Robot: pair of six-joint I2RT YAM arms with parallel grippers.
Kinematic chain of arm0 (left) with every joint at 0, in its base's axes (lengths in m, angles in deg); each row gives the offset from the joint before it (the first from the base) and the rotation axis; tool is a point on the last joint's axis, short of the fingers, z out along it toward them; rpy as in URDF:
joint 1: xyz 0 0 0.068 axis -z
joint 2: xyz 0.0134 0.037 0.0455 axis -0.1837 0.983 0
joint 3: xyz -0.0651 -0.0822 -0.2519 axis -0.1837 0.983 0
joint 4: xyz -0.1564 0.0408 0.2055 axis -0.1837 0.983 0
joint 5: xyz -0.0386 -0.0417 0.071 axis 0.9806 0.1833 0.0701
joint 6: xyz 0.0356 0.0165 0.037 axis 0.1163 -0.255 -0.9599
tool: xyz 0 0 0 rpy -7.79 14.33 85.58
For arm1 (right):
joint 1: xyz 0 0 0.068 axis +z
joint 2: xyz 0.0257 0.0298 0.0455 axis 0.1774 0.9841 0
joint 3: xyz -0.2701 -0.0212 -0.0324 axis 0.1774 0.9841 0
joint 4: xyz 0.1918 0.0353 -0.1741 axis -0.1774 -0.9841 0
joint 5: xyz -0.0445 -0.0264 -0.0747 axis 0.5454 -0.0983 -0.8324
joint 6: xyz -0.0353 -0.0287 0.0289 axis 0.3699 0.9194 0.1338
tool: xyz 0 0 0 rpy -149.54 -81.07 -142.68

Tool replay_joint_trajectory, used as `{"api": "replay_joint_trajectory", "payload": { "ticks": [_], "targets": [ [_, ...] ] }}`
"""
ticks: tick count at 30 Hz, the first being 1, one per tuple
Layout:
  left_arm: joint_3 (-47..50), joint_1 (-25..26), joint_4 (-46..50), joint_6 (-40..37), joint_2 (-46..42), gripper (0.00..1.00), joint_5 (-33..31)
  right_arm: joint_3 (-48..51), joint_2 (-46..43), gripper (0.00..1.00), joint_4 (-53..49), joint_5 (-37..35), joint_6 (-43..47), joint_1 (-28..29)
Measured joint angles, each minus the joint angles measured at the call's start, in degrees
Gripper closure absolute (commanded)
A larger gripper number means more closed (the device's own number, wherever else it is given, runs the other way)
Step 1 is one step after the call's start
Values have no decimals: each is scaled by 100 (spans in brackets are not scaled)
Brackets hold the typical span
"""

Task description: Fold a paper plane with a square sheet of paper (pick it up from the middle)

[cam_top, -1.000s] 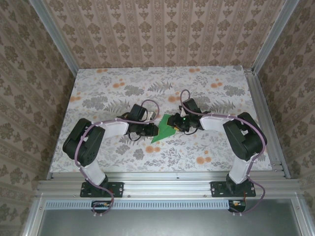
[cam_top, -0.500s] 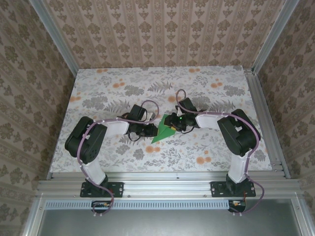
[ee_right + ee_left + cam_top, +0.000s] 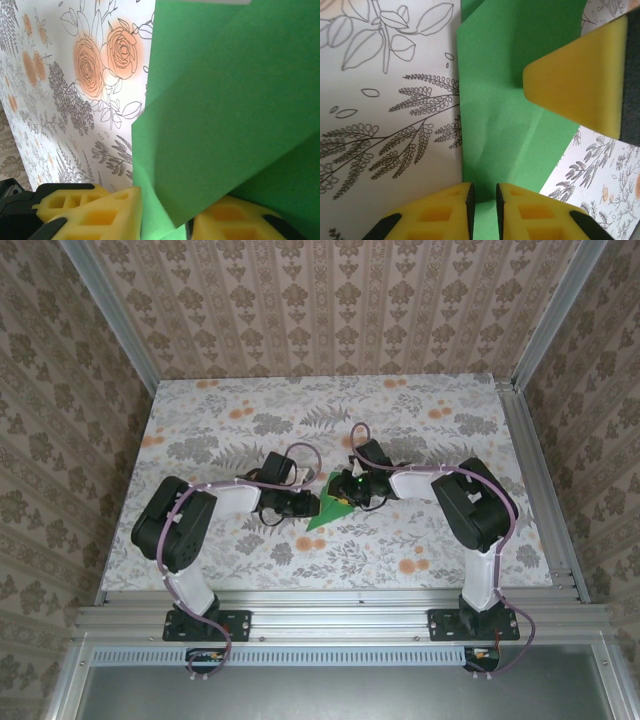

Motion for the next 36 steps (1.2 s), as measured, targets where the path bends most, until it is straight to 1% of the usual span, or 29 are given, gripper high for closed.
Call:
{"api": "replay_joint_trajectory", "payload": {
  "ticks": [6, 10, 11, 13, 15, 19, 21, 26, 29, 36],
  "targets": [
    [52, -162, 138, 46, -514, 60, 0, 0, 4, 95, 262, 175, -94, 24],
    [52, -363, 175, 90, -879, 52, 120, 0, 2, 99, 417, 284, -107, 24],
    [52, -415, 184, 111, -931, 49, 160, 0, 0, 100, 450, 317, -107, 24],
    [66, -540, 245, 192, -1038, 47, 232, 2, -33, 100, 494, 393, -109, 24],
    [120, -680, 323, 249, -1167, 41, 310, 2, -127, 100, 501, 474, -111, 15],
    [337, -990, 428, 457, -1552, 31, 439, 2, -378, 100, 721, 686, -212, -39],
    [494, -1091, 396, 588, -1803, 29, 573, 0, -472, 100, 870, 800, -264, -70],
    [798, -1172, 127, 973, -2238, 28, 944, 0, -612, 100, 1163, 1012, -492, -118],
    [977, -1215, -101, 1281, -2465, 24, 1141, -7, -717, 100, 1266, 1115, -605, -146],
    [1209, -1241, -476, 1921, -2889, 23, 1381, -76, -997, 100, 1399, 1226, -785, -184]
  ]
}}
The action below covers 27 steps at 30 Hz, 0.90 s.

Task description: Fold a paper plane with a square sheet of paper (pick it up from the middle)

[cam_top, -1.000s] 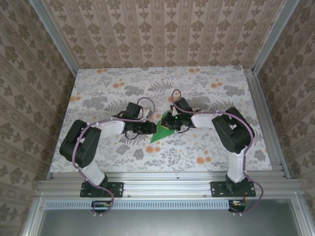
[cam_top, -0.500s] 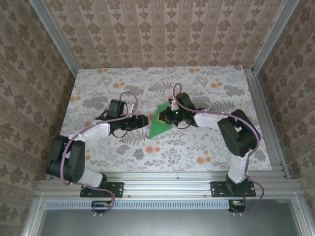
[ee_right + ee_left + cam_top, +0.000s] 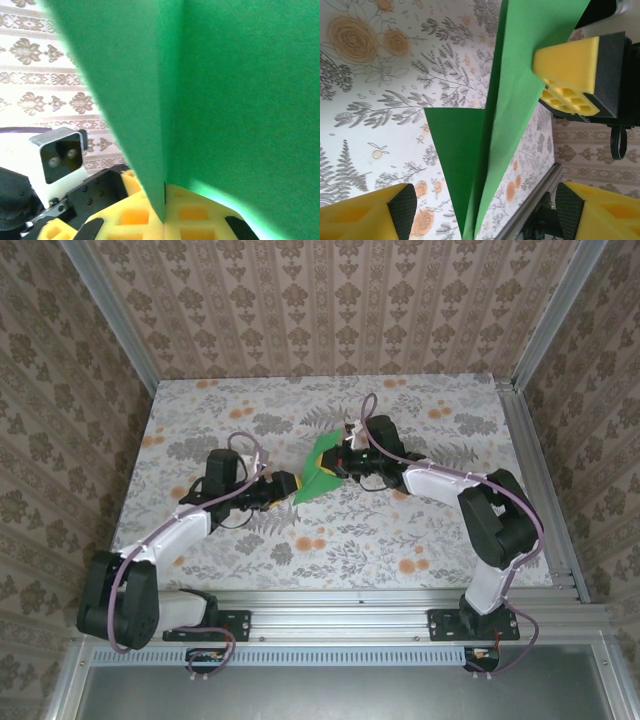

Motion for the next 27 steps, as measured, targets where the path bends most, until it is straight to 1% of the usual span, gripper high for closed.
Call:
{"api": "replay_joint_trajectory", "payload": {
  "ticks": [3, 9, 14, 22, 27],
  "targets": [
    [116, 0, -267, 310, -125, 19, 83, -9, -92, 100, 44, 42, -61, -11],
    [216, 2, -654, 748, -286, 18, 127, -9, -122, 100, 216, 46, -229, -11],
    [219, 63, -1069, 1078, -229, 17, 192, -9, -138, 100, 343, 48, -339, -11],
    [219, 144, -1191, 1270, -153, 16, 227, -9, -181, 100, 483, 50, -407, -11],
    [219, 201, -1075, 1255, -133, 16, 225, -9, -184, 100, 640, 68, -490, -11]
  ]
}}
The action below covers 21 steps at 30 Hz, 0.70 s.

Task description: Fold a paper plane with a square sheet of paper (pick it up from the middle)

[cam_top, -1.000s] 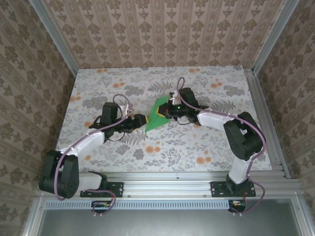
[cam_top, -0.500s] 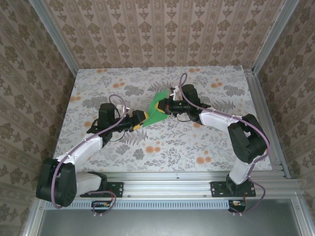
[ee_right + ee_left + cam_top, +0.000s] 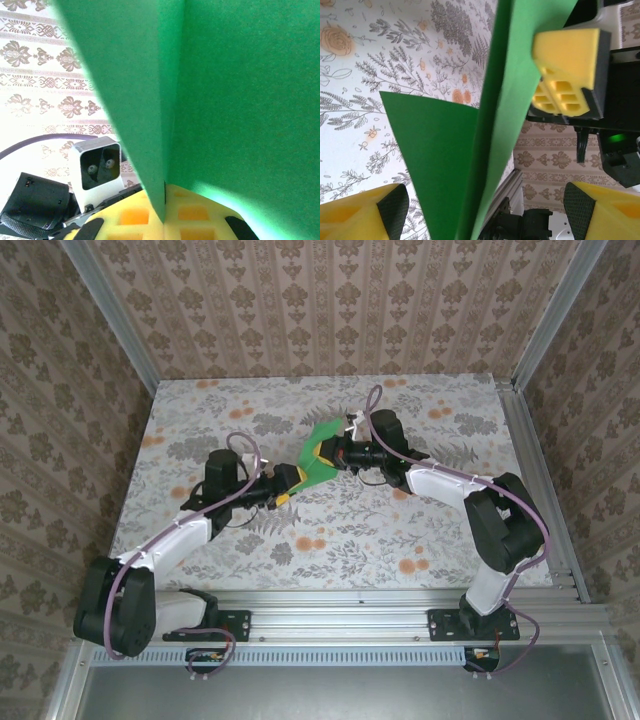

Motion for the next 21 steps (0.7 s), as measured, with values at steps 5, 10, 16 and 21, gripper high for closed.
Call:
{"api": "replay_joint_trajectory", "payload": {
  "ticks": [5, 10, 16, 21],
  "targets": [
    [0, 17, -79, 35, 107, 18, -2, 0, 0, 100, 90, 22, -26, 2],
    [-2, 42, -280, 181, 111, 23, 4, 4, 2, 100, 131, 74, -107, 2],
    [-48, 42, -575, 330, 243, 34, 4, 13, 2, 100, 175, 111, -146, 2],
    [-144, 26, -590, 321, 282, 47, 2, 52, 2, 100, 269, 144, -146, 2]
  ]
}}
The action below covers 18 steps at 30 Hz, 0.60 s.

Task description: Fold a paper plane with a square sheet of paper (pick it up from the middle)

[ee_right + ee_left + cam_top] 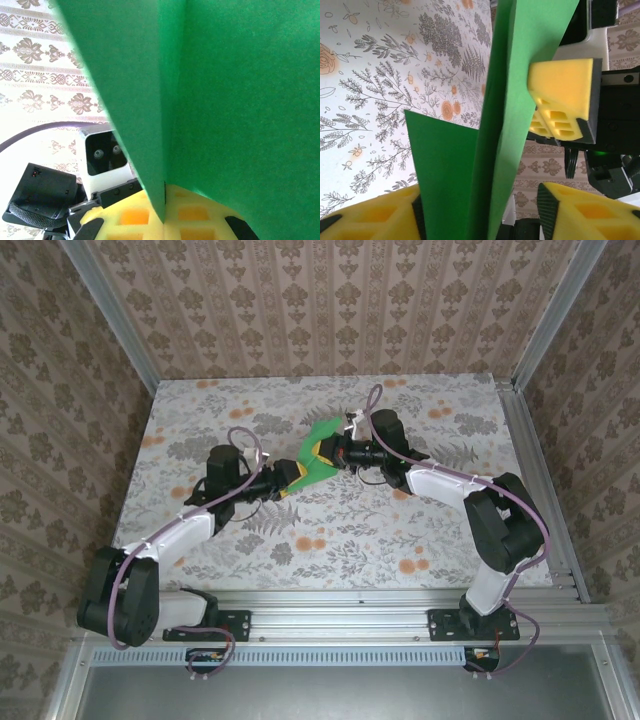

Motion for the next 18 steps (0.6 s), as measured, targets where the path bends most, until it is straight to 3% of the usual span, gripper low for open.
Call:
{"api": "replay_joint_trajectory", "payload": {
  "ticks": [18],
  "targets": [
    [-151, -76, 490, -330, 9, 81, 2, 39, 164, 100, 120, 98, -2, 0]
  ]
}}
